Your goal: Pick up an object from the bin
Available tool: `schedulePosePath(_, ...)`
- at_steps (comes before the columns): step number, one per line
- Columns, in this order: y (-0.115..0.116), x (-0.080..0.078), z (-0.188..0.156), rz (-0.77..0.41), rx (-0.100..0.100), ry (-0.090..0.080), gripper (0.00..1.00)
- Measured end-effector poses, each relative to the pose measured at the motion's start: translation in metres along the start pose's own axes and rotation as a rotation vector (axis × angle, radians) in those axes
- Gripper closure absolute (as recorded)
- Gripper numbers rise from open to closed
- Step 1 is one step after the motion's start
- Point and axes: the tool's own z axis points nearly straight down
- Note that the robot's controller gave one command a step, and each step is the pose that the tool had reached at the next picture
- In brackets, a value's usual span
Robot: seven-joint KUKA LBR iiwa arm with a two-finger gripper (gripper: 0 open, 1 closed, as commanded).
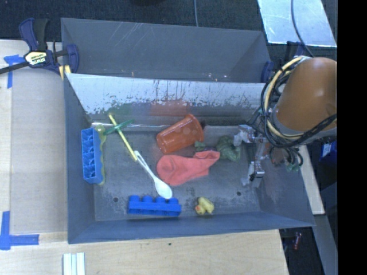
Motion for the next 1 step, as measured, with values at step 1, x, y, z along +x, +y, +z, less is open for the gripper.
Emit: schedulePosePath(1,0.047,-0.0547,0.0591,0.088,0.0,-0.009,0.0)
